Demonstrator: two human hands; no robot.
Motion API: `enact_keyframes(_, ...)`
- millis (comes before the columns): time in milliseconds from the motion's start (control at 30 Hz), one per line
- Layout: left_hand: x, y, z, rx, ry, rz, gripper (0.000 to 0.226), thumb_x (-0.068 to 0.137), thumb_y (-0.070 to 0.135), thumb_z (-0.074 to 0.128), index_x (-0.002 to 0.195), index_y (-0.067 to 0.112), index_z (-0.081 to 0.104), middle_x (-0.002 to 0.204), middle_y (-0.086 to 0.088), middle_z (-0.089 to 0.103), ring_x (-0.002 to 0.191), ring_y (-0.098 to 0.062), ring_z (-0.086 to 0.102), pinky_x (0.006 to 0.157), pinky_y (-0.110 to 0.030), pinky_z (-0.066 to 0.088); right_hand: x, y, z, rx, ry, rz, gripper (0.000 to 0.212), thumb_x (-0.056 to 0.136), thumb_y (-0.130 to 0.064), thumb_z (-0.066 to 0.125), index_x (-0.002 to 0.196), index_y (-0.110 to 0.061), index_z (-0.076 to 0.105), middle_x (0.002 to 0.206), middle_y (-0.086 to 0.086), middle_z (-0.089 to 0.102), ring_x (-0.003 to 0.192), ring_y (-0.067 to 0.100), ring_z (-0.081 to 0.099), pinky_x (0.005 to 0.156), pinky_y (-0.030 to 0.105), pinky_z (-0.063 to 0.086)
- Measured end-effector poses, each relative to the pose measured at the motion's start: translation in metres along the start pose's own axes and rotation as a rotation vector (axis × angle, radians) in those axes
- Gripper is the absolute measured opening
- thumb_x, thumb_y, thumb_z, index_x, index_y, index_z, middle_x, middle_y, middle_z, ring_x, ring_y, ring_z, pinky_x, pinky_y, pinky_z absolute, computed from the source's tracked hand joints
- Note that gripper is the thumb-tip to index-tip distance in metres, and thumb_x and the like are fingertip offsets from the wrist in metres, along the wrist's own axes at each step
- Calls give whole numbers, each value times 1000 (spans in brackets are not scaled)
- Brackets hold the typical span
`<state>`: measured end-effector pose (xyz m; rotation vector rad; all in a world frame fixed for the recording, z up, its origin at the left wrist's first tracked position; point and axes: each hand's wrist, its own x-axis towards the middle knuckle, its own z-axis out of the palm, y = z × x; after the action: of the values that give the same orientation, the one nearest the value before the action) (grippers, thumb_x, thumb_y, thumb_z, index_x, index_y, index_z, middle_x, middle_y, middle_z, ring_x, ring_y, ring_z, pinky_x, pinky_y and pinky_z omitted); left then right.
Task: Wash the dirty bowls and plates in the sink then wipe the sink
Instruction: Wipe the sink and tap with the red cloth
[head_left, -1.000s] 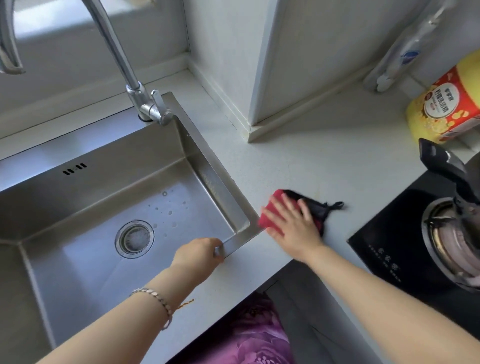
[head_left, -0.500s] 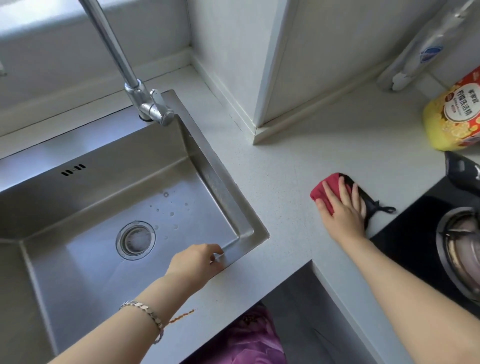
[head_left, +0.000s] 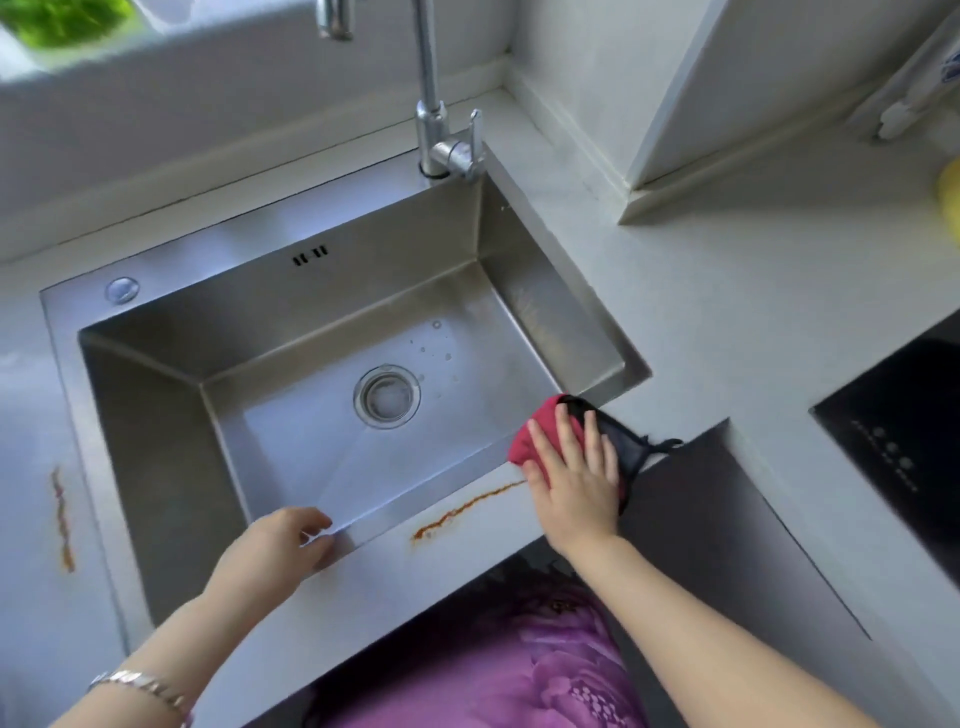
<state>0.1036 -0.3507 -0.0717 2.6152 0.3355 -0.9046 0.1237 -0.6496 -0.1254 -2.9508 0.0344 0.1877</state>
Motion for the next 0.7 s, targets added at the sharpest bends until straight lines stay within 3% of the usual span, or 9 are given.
enact_keyframes(100,-19,-32,6,31,50,30,14,87,26,62,99,28,69,97,4,63,98,-18,60,81,-29,46,-29,-67,15,45,-11,-83,46,84,-43,37,121,-29,62,136,6,53,123,37,49,100,42,24)
enact_keyframes(200,-32,-52,9,38,153,40,14,87,22,62,97,26,71,97,4,62,97,-20,59,77,-31,46,-54,-123,22,108,-133,-213,44,85,-41,36,118,-31,63,133,1,56,123,31,50,99,37,26)
enact_keyframes(300,-43,-67,10,16,240,42,15,89,21,61,100,19,71,101,2,64,98,-21,58,75,-32,45,-49,-110,22,33,-181,-337,45,85,-42,35,117,-30,64,129,-2,59,118,26,56,93,32,28)
enact_keyframes(367,-48,-75,11,-19,262,44,16,89,19,59,99,17,72,100,2,64,97,-21,57,73,-31,45,-31,-72,15,-30,-121,-251,53,84,-46,31,125,-27,58,137,1,52,123,28,52,94,33,26)
enact_keyframes(467,-53,-90,11,-46,280,53,18,89,14,57,101,15,71,101,1,64,97,-22,57,75,-33,47,-22,-36,2,53,-142,49,71,82,-60,8,145,-33,26,157,-6,11,145,20,10,111,37,11)
enact_keyframes(533,-58,-100,10,-48,297,21,21,90,12,55,104,15,70,107,0,63,100,-24,57,78,-33,47,-29,-54,8,129,-106,210,73,79,-61,5,145,-35,23,157,-6,5,145,20,3,113,38,7)
enact_keyframes(633,-66,-116,8,-62,311,-29,26,92,11,52,113,14,67,116,-2,61,108,-25,54,84,-35,45,-52,-108,27,106,-5,183,64,85,-52,21,136,-25,47,150,7,34,136,33,34,104,49,31)
enact_keyframes(700,-73,-124,7,-97,313,-37,27,93,11,50,116,12,64,120,-3,58,114,-24,51,88,-35,43,-68,-144,38,99,4,86,54,84,-45,32,126,-23,59,138,10,50,124,35,50,94,47,43)
